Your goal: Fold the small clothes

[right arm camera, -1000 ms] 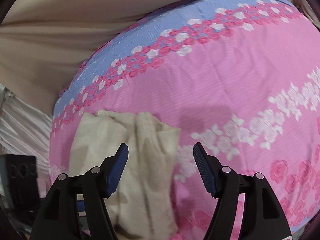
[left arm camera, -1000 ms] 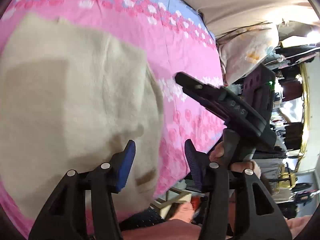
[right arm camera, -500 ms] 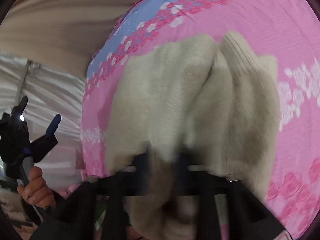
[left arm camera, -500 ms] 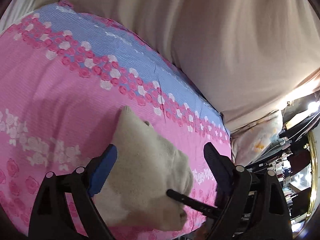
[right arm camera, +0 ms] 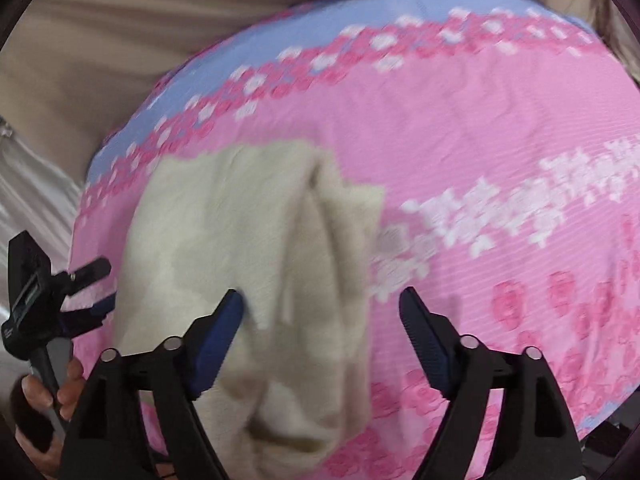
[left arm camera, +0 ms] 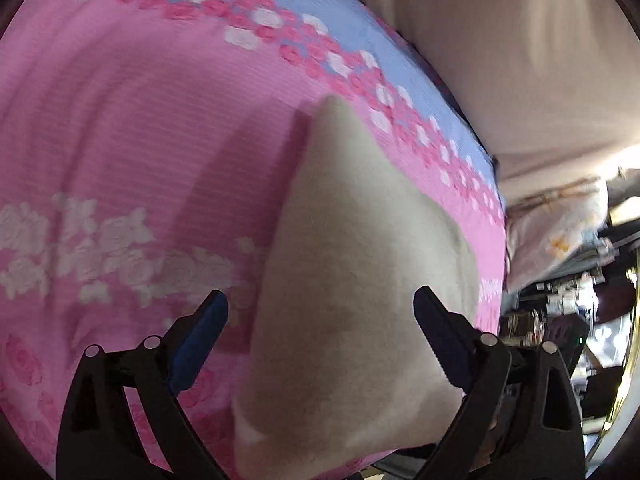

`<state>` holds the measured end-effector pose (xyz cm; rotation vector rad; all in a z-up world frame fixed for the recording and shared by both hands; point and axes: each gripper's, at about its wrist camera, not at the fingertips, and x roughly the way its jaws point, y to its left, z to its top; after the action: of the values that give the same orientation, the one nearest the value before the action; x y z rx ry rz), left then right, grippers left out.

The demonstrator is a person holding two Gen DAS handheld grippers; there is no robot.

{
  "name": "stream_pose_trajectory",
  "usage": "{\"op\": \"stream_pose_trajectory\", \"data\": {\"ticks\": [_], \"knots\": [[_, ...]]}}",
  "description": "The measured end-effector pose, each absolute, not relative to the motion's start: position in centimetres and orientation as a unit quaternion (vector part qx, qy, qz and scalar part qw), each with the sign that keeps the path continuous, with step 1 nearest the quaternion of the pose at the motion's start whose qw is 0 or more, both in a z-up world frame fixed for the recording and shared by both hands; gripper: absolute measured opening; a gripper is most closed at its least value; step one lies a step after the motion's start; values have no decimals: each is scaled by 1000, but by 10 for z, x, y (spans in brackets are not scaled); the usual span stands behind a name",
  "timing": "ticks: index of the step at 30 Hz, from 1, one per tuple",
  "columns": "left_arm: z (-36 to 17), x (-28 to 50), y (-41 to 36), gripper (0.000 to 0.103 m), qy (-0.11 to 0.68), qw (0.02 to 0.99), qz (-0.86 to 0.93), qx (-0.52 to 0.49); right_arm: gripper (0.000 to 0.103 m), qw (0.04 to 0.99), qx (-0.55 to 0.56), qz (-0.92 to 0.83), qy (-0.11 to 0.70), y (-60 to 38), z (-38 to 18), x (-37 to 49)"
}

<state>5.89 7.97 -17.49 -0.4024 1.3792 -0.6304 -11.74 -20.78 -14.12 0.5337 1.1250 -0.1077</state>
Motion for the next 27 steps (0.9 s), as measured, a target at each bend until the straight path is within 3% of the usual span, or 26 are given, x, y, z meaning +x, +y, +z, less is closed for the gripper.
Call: {"op": "stream_pose_trajectory", "data": {"ticks": [5, 6, 7, 9, 11, 17, 19, 20, 21, 22, 23, 24, 25, 27], "knots": [[-200, 59, 58, 92, 658, 673, -292, -171, 84, 745, 371, 37, 553, -223, -197, -99], [-206, 60, 55, 88, 664, 664, -296, -177, 61, 739, 397, 60, 541, -222, -201, -96], [-211, 60, 54, 81, 666, 657, -300, -187, 54, 735, 407, 71, 538, -219, -202, -91], [-206, 62, 57, 51, 665, 650, -305, -203, 41, 751, 384, 82, 531, -210, -182, -83], [-178, 63, 67, 40, 640, 660, -325, -223, 37, 773, 358, 102, 514, -199, -146, -76], [-68, 66, 107, 43, 536, 727, -353, -245, 40, 835, 274, 171, 446, -162, -33, -41], [-54, 78, 120, 52, 522, 754, -328, -225, 51, 836, 257, 168, 454, -153, -40, -17], [-55, 85, 124, 63, 516, 774, -307, -199, 59, 837, 240, 161, 464, -147, -54, -2], [-62, 91, 126, 83, 515, 786, -291, -179, 63, 837, 219, 146, 479, -140, -73, 12], [-78, 101, 128, 89, 518, 803, -257, -144, 62, 834, 191, 111, 506, -135, -98, 24], [-94, 107, 129, 85, 523, 815, -221, -114, 52, 824, 175, 72, 535, -133, -116, 34], [-109, 113, 130, 73, 537, 819, -184, -86, 29, 816, 186, 58, 545, -133, -120, 38], [-122, 117, 133, 64, 561, 809, -159, -68, 25, 822, 211, 73, 524, -133, -110, 33], [-116, 108, 144, 65, 561, 805, -172, -89, 25, 850, 191, 96, 481, -116, -74, 15]]}}
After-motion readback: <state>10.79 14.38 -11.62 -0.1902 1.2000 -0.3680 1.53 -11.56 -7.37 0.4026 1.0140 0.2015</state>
